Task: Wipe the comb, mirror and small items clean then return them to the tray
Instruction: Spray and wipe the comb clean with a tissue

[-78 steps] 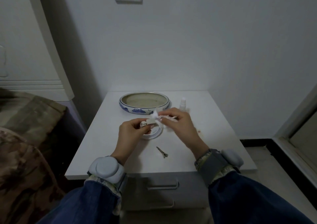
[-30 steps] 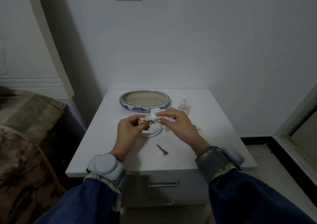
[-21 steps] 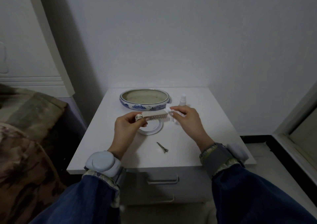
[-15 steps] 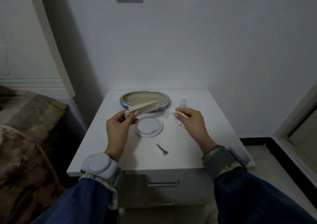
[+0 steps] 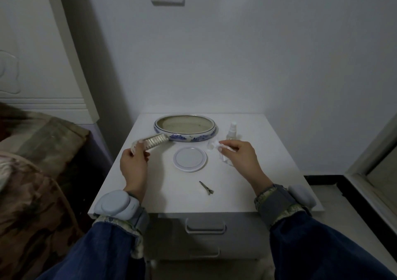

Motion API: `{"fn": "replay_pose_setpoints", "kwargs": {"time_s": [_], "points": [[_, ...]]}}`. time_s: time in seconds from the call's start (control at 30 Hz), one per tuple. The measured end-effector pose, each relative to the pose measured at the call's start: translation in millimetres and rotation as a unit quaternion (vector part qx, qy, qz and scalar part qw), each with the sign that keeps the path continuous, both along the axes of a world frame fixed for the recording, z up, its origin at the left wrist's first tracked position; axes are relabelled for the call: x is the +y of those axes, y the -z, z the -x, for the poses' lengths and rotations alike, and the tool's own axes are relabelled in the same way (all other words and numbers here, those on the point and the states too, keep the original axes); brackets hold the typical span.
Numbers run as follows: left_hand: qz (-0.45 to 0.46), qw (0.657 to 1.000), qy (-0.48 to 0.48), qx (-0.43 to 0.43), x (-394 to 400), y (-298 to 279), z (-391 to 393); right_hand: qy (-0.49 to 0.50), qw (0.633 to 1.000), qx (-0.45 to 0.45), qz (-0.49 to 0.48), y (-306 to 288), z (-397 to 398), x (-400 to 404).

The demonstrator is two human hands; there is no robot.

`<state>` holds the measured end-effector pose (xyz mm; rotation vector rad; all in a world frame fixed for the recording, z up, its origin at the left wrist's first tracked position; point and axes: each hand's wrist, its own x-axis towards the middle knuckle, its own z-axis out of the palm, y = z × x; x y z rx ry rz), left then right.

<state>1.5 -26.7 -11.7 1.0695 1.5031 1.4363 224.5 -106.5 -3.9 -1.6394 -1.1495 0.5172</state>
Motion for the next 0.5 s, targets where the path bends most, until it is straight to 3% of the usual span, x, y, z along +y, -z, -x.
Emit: {"fn": "replay_pose_setpoints", "kwargs": {"time_s": [0.3, 0.5], "points": [[0.032, 0.994, 0.068, 0.073, -3, 5, 7, -0.009, 1.000, 0.002, 0.008, -2, 1, -2], [0.011, 0.958, 0.131, 0.254, -6, 3, 12, -0.013, 1.000, 0.007, 0.012, 0, 1, -1]]}}
